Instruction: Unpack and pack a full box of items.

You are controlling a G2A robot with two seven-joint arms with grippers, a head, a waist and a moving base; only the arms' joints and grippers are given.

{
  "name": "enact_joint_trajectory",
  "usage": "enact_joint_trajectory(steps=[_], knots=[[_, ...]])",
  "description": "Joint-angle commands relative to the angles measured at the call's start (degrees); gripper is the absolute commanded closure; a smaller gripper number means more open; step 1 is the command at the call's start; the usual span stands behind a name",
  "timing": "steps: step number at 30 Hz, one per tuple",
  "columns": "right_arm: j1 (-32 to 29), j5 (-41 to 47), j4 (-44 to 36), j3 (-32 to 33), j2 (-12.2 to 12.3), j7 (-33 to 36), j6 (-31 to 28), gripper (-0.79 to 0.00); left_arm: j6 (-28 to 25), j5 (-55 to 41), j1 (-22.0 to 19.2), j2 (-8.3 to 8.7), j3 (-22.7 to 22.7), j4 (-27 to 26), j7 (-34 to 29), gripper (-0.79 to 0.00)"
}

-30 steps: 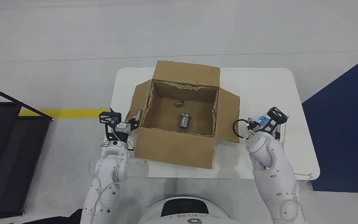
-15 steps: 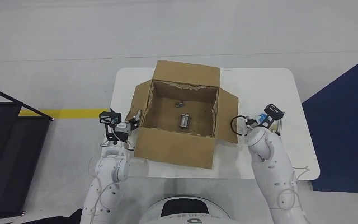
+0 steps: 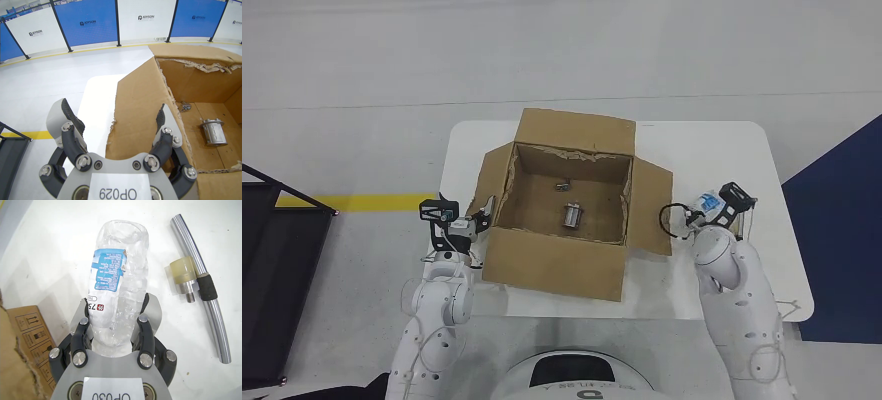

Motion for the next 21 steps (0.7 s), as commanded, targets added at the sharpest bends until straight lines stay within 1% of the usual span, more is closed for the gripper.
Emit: enact_joint_trajectory(steps=[1,6,9,12,15,18,21], knots=[[-1.0,3.3,-1.7,1.7,0.0,-0.1,-1.8,0.0,0.0,0.0,0.0,0.0,0.0,0.0,0.0,-0.785],[-3.6,13.2,-6.2,7.3,-0.1,-1.4,-5.0,0.0,0.0,0.0,0.0,0.0,0.0,0.0,0.0,-0.785],[-5.1,22.1,-9.5,11.3,-0.3,-2.1,-7.0,0.0,0.0,0.0,0.0,0.0,0.0,0.0,0.0,-0.785],[-8.2,31.5,-14.0,15.1,-0.4,-0.7,-12.6,0.0,0.0,0.0,0.0,0.0,0.0,0.0,0.0,-0.785],[-12.0,38.7,-18.6,17.2,-0.3,3.5,-19.4,0.0,0.0,0.0,0.0,0.0,0.0,0.0,0.0,-0.785],[-14.8,40.2,-23.5,16.4,0.0,8.3,-25.0,0.0,0.0,0.0,0.0,0.0,0.0,0.0,0.0,-0.785],[-17.1,37.1,-28.3,13.1,0.2,9.9,-28.9,0.0,0.0,0.0,0.0,0.0,0.0,0.0,0.0,-0.785]])
